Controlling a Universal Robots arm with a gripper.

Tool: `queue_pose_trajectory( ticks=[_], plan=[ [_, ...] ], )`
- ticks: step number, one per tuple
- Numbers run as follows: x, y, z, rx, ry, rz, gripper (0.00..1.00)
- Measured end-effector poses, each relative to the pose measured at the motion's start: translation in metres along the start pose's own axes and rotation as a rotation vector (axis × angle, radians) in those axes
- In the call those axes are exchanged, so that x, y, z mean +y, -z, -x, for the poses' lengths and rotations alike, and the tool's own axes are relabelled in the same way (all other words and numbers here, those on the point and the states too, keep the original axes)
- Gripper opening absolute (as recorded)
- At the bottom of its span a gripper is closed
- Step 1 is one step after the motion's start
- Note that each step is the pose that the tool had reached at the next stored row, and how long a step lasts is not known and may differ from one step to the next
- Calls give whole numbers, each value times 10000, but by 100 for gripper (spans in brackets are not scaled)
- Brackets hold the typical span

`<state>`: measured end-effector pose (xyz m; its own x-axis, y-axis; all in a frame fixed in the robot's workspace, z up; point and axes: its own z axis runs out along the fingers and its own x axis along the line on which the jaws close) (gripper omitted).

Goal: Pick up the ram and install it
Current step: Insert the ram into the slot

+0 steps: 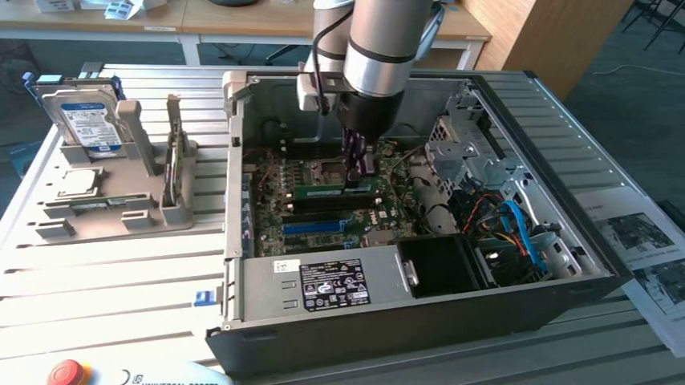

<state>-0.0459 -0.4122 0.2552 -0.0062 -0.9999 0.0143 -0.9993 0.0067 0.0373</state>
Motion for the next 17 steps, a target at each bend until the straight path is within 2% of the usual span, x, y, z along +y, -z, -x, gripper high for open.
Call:
queue_pose_trajectory(
  ticks=[7, 13, 17],
  plan=[
    [-2, -52, 1, 1, 0, 1, 11],
    [-4, -54, 1, 0, 0, 0, 11],
    [-39, -52, 1, -2, 1, 0, 11]
  ],
)
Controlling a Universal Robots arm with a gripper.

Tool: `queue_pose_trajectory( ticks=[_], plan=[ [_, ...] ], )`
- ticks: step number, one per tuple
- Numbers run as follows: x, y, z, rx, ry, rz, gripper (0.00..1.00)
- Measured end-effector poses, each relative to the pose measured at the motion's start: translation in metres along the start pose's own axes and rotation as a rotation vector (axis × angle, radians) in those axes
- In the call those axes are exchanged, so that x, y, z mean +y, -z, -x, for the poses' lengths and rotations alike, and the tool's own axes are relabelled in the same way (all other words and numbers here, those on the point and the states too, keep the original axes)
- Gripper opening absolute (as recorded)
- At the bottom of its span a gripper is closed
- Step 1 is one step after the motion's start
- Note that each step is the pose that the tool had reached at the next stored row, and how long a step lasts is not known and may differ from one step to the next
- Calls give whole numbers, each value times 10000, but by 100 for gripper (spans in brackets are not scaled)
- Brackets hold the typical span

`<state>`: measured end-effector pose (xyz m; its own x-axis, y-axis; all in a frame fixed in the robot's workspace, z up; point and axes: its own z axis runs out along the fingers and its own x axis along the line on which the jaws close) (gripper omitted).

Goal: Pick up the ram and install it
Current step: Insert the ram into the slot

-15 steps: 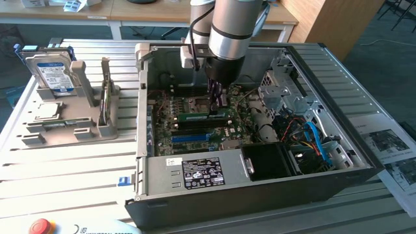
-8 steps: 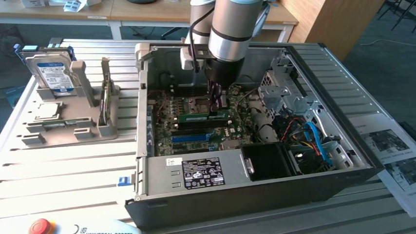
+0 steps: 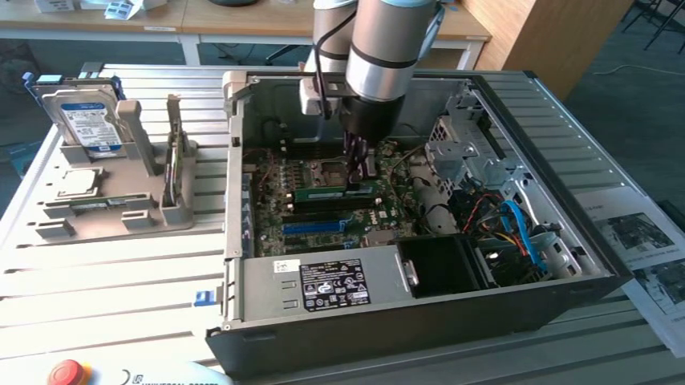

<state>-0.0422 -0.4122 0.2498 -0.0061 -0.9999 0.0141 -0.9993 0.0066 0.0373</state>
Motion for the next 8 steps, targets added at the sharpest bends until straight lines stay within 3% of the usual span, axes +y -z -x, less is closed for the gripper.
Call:
queue_pose_trajectory(
  ticks=[8],
  plan=[
    [-6, -33, 1, 0, -1, 0, 11]
  ],
)
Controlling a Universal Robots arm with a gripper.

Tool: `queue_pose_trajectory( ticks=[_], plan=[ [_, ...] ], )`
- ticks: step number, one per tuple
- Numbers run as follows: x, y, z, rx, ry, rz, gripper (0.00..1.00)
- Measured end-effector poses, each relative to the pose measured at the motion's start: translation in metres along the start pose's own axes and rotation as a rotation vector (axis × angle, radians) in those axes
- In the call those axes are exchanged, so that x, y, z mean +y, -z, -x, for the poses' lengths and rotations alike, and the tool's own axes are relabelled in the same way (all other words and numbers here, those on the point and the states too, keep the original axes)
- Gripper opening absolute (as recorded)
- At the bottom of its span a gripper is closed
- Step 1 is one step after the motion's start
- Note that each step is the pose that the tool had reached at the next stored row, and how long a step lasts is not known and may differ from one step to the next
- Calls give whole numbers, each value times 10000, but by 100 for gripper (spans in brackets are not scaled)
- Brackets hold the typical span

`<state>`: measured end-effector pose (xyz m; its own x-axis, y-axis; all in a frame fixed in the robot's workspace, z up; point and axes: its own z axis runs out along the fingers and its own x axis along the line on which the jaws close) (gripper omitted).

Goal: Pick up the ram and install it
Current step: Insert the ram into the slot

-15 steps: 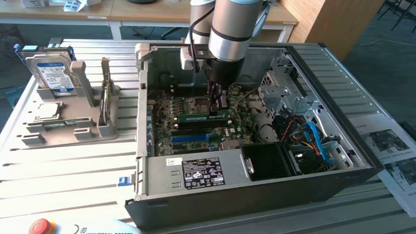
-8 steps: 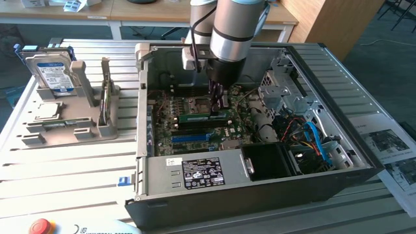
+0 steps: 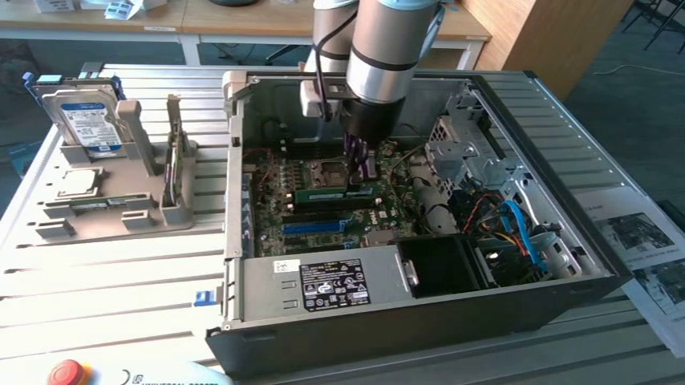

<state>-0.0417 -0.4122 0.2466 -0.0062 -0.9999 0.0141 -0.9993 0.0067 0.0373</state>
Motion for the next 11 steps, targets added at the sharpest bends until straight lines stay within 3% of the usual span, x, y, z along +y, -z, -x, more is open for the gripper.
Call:
queue_pose_trajectory(
  ticks=[11],
  plan=[
    [-4, -40, 1, 0, 0, 0, 11]
  ],
)
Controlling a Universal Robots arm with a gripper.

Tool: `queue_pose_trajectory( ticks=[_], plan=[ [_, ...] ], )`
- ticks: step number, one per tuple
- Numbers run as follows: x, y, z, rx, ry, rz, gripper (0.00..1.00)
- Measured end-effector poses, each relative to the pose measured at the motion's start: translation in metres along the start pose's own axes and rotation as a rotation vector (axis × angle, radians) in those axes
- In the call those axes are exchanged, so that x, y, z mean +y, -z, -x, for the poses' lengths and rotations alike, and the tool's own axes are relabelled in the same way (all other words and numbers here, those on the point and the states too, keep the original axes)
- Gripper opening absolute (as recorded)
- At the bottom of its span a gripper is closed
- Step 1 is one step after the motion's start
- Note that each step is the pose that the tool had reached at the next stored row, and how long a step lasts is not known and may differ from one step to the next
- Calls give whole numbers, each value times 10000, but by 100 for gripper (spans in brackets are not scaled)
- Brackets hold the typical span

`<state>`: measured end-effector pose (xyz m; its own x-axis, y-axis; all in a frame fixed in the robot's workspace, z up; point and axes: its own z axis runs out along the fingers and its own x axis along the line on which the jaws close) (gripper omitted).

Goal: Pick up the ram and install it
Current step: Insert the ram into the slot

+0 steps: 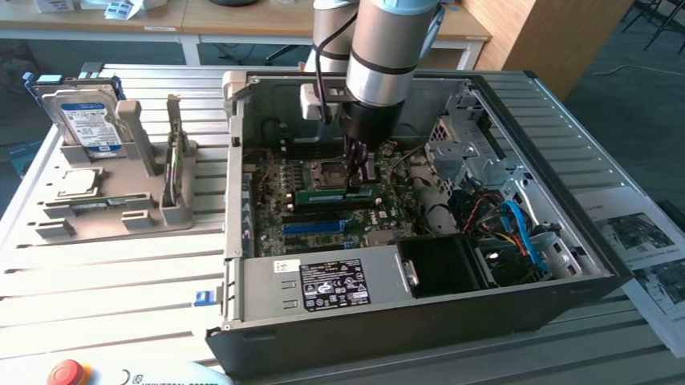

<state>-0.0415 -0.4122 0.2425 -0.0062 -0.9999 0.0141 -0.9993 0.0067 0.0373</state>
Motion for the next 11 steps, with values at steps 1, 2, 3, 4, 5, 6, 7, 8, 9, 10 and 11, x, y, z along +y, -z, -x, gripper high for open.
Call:
queue_pose_trajectory(
  ticks=[1, 2, 3, 4, 5, 6, 7, 8, 9, 10, 11],
  plan=[
    [-1, -3, 2, -2, 1, -1, 11],
    [-1, -6, 4, -2, 2, -1, 11],
    [-1, -9, 6, -1, 2, -1, 11],
    [0, -12, 10, -2, 0, -1, 11],
    [-1, -16, 14, -2, 1, -1, 11],
    [-1, -17, 17, -1, 1, 0, 11],
    [-1, -18, 19, 0, 1, 0, 11],
    [0, -20, 21, 0, 0, 0, 11],
    [0, -22, 23, -1, 0, 0, 11],
    [0, -21, 23, 0, 0, 0, 11],
    [0, -22, 24, 0, -3, 0, 11]
  ],
)
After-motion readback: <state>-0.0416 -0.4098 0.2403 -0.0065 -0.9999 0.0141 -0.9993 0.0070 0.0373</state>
